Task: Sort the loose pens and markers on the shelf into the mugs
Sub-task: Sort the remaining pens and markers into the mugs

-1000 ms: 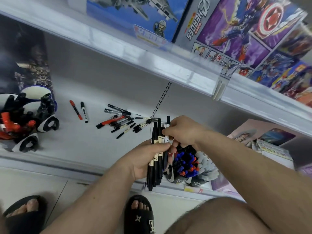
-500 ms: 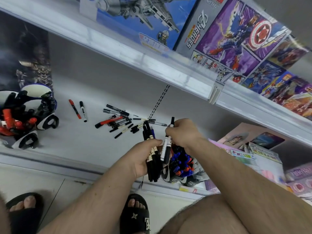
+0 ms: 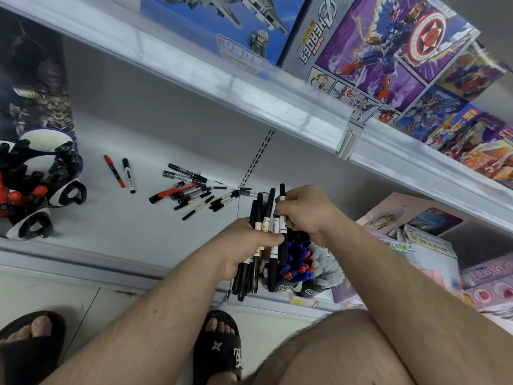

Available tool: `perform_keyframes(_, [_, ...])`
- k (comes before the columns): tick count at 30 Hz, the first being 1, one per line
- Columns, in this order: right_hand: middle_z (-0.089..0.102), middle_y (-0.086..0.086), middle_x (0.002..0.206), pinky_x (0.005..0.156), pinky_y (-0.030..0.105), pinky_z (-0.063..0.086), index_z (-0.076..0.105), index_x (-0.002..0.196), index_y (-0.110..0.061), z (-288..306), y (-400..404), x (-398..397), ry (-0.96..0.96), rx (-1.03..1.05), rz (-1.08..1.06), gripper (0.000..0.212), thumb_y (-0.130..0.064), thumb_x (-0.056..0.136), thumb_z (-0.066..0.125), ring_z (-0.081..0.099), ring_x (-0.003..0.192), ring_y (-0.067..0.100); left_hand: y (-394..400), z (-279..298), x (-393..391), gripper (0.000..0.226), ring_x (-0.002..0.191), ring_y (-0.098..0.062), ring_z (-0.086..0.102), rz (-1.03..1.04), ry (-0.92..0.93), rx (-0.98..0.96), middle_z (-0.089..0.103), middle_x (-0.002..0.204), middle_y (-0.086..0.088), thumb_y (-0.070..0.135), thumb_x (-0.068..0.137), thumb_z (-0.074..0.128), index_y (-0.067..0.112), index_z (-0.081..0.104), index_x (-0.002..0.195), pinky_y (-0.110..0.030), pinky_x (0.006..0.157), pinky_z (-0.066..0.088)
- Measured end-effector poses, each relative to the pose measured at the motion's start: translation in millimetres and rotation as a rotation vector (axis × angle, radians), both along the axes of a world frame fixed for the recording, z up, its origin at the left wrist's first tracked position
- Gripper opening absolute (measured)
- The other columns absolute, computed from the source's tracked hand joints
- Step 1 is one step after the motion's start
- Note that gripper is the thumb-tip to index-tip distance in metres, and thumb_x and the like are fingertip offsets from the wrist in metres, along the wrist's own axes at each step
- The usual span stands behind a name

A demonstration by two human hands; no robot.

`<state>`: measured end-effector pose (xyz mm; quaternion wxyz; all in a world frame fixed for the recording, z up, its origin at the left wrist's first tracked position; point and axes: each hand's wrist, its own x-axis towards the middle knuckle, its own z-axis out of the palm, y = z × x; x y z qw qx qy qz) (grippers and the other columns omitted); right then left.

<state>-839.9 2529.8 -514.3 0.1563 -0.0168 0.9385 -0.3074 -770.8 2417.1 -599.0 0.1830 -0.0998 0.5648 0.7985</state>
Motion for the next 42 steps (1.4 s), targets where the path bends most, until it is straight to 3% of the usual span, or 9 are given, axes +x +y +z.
perform_keyframes(5, [0.05, 0.009, 0.052, 0.048, 0.029, 0.034, 0.064, 0.078, 0.001, 0.6, 9.9, -2.6, 0.024, -0.235, -0.127, 0.01, -0.005, 0.085, 0.059, 0.042, 0.05, 0.02, -3.1, -7.8, -6.6, 0.016, 0.087, -0.019, 0.073, 0.221, -0.031, 0.045, 0.077, 0.088, -0.004, 0.018, 0.081, 0.079, 0.005, 0.076, 0.09, -0.035, 0.08, 0.059])
perform_keyframes(9, [0.051, 0.008, 0.051, 0.044, 0.026, 0.036, 0.058, 0.069, -0.006, -2.0, 9.3, 5.2, -0.151, -0.182, 0.0, 0.022, -0.005, 0.091, 0.058, 0.044, 0.045, 0.016, 3.3, -2.4, -4.2, 0.013, 0.05, 0.002, 0.064, 0.275, -0.009, 0.111, 0.073, 0.072, -0.001, 0.013, 0.085, 0.076, 0.004, 0.07, 0.092, -0.012, 0.042, 0.046])
perform_keyframes(15, [0.056, 0.006, 0.052, 0.05, 0.027, 0.041, 0.062, 0.079, -0.007, -12.0, 11.4, 2.8, -0.198, -0.06, 0.139, 0.024, -0.019, 0.099, 0.056, 0.049, 0.045, 0.015, 9.6, -0.7, -0.6, 0.022, 0.042, 0.012, 0.055, 0.273, 0.064, 0.143, 0.062, 0.046, 0.017, 0.005, 0.088, 0.07, 0.016, 0.056, 0.076, -0.006, 0.037, 0.038])
perform_keyframes(21, [0.061, 0.01, 0.081, 0.055, 0.026, 0.049, 0.065, 0.1, -0.015, -14.9, 15.8, 2.1, -0.202, -0.223, 0.067, 0.015, -0.026, 0.1, 0.055, 0.057, 0.057, 0.016, 9.3, -6.1, -5.8, 0.007, 0.066, -0.014, 0.071, 0.413, 0.026, 0.171, 0.075, 0.078, -0.004, 0.006, 0.085, 0.073, 0.007, 0.072, 0.092, -0.022, 0.054, 0.055])
perform_keyframes(26, [0.067, 0.009, 0.107, 0.075, 0.038, 0.061, 0.047, 0.132, -0.022, -16.1, 9.1, 11.6, -0.199, -0.084, 0.124, 0.05, -0.048, 0.092, 0.062, 0.074, 0.072, 0.022, 6.7, -13.1, -16.4, 0.019, 0.062, -0.023, 0.071, 0.769, -0.141, 0.457, 0.072, 0.083, -0.011, 0.012, 0.086, 0.074, 0.006, 0.069, 0.103, -0.035, 0.054, 0.055])
perform_keyframes(30, [0.072, 0.01, 0.088, 0.077, 0.051, 0.06, 0.051, 0.113, -0.02, -24.4, 2.1, 14.6, -0.072, -0.155, 0.1, 0.035, -0.027, 0.087, 0.074, 0.072, 0.066, 0.025, 14.3, -11.2, -18.6, 0.029, 0.058, -0.018, 0.069, 0.902, -0.178, 0.555, 0.07, 0.083, -0.007, 0.011, 0.087, 0.073, 0.006, 0.065, 0.114, -0.034, 0.051, 0.055])
perform_keyframes(34, [0.073, 0.0, 0.084, 0.076, 0.045, 0.06, 0.065, 0.089, -0.025, -30.9, -3.0, 16.1, 0.118, -0.167, 0.055, 0.013, -0.014, 0.088, 0.071, 0.072, 0.071, 0.024, 18.2, -13.1, -23.5, 0.029, 0.049, -0.011, 0.065, 0.919, -0.209, 0.531, 0.068, 0.079, -0.005, 0.009, 0.087, 0.072, 0.006, 0.063, 0.115, -0.024, 0.044, 0.049])
perform_keyframes(38, [0.072, -0.007, 0.098, 0.086, 0.027, 0.055, 0.076, 0.104, -0.019, -18.4, 16.2, -2.9, 0.304, -0.026, -0.017, 0.017, -0.012, 0.089, 0.068, 0.068, 0.086, 0.014, 21.7, -23.9, -28.9, 0.03, 0.07, -0.013, 0.072, 0.752, -0.189, 0.393, 0.074, 0.097, -0.006, 0.014, 0.088, 0.073, 0.003, 0.064, 0.114, -0.019, 0.046, 0.047])
perform_keyframes(42, [0.074, 0.002, 0.11, 0.092, 0.023, 0.049, 0.078, 0.105, -0.013, -0.2, 70.1, -30.7, 0.445, 0.209, -0.117, 0.024, -0.006, 0.088, 0.061, 0.067, 0.101, 0.018, 16.5, -43.5, -34.6, 0.029, 0.067, -0.012, 0.072, 0.707, -0.192, 0.259, 0.074, 0.101, -0.01, 0.011, 0.085, 0.075, 0.001, 0.065, 0.11, -0.024, 0.057, 0.047])
